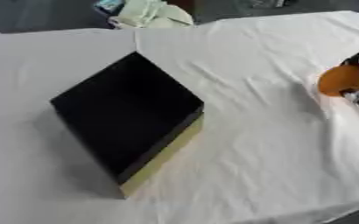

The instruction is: Pick up objects on the table and place them in the box.

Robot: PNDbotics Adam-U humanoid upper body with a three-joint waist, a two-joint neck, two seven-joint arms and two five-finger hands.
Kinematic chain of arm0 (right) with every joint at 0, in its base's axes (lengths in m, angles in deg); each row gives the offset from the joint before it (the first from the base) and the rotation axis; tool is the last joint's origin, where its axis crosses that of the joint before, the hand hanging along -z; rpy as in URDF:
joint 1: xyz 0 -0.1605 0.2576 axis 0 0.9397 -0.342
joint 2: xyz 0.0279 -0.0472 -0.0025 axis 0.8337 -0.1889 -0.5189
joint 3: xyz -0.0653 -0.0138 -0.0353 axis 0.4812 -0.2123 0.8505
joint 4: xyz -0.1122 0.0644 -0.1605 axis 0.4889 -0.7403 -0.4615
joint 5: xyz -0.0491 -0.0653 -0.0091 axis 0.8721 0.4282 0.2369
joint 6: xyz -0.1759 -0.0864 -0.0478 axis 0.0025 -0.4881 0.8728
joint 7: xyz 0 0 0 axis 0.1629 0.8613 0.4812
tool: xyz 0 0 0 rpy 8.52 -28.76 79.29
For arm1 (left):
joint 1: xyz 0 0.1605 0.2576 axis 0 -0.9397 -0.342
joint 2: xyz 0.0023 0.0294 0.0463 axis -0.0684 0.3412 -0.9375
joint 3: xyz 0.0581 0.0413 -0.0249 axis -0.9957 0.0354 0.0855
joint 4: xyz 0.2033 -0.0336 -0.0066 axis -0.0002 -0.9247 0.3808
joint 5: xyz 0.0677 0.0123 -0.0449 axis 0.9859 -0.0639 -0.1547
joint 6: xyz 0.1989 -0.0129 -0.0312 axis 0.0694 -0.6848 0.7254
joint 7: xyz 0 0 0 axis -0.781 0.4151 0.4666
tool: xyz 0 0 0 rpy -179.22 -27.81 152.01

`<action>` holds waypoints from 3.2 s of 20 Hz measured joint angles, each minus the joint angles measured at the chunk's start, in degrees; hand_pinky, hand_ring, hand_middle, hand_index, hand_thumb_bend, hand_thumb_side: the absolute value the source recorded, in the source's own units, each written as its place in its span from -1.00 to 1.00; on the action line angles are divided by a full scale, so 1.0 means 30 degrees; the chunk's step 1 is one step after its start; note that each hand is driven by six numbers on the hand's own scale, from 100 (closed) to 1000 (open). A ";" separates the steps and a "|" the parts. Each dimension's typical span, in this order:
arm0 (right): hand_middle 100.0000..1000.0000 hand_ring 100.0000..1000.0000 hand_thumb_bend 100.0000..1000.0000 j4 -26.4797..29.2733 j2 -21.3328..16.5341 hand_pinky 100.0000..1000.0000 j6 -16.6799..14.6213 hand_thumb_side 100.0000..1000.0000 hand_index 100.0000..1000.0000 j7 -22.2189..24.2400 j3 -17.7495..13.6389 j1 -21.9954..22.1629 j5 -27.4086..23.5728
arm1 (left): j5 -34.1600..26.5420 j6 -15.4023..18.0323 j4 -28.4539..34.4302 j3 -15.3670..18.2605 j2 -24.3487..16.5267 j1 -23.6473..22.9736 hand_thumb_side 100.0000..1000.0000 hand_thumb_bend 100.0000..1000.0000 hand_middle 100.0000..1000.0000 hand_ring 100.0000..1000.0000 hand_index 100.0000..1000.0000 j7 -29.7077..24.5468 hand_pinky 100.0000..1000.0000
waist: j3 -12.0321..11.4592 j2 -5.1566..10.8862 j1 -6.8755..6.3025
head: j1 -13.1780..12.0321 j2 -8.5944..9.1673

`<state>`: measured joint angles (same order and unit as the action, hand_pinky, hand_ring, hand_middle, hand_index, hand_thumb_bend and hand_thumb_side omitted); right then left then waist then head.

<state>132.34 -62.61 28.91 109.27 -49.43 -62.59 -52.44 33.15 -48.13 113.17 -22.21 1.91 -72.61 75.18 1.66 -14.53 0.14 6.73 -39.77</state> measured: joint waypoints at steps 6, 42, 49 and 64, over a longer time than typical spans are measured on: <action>0.05 0.07 -1.00 0.2197 -0.0674 -0.14 0.0599 -1.00 0.47 -0.0022 -0.0893 0.0035 -0.0712 | 0.0021 -0.0085 0.0042 0.0001 -0.0002 -0.0055 0.16 -0.80 0.20 -0.18 -0.09 -0.0008 -0.25 | 0.0038 0.0181 0.0109 | -0.0137 0.0022; 0.02 0.00 -1.00 0.2679 1.1869 -0.28 -0.2764 -0.94 0.41 0.4127 0.6493 -0.9241 0.3343 | -0.0181 -0.0288 0.0237 -0.0241 0.0174 0.0028 0.17 -0.80 0.20 -0.18 -0.08 -0.0303 -0.25 | -0.1305 0.0381 0.0521 | -0.0057 -0.0350; 0.02 0.02 -1.00 0.1176 1.3592 -0.27 -0.3548 -0.93 0.41 0.3705 0.6726 -0.8621 0.5547 | -0.0235 -0.0318 0.0248 -0.0244 0.0215 0.0064 0.17 -0.80 0.20 -0.18 -0.08 -0.0340 -0.25 | -0.1373 0.0345 0.0558 | -0.0018 -0.0349; 0.60 0.63 -0.60 0.0031 1.4556 0.42 -0.5422 0.11 0.82 0.3596 0.6943 -0.8256 0.8959 | -0.0260 -0.0363 0.0304 -0.0246 0.0334 0.0084 0.18 -0.81 0.21 -0.18 -0.08 -0.0390 -0.25 | -0.1358 0.0343 0.0571 | -0.0013 -0.0335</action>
<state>132.44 -18.95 12.64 120.06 -28.60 -87.36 -25.57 32.37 -49.22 114.08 -22.94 2.91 -72.36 74.01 -2.41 -13.50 1.85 6.69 -40.77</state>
